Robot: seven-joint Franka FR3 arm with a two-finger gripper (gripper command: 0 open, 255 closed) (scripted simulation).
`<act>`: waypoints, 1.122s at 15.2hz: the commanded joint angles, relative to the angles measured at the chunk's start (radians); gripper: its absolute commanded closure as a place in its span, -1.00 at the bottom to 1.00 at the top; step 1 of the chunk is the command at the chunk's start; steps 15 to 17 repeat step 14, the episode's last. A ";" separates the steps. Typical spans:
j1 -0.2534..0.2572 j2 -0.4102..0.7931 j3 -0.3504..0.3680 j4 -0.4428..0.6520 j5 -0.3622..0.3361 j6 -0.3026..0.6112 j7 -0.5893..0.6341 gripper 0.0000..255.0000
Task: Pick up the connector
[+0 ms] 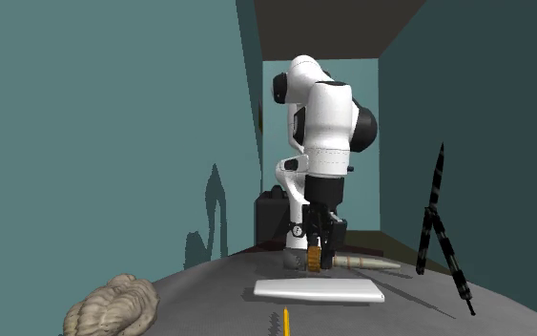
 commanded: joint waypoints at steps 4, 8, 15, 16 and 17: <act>-0.005 -0.047 0.005 0.023 0.037 -0.060 -0.029 1.00; -0.007 -0.082 0.006 0.045 0.064 -0.110 -0.051 1.00; -0.008 -0.115 0.005 0.072 0.087 -0.163 -0.070 1.00; -0.008 -0.115 0.005 0.072 0.087 -0.163 -0.070 1.00; -0.008 -0.115 0.005 0.072 0.087 -0.163 -0.070 1.00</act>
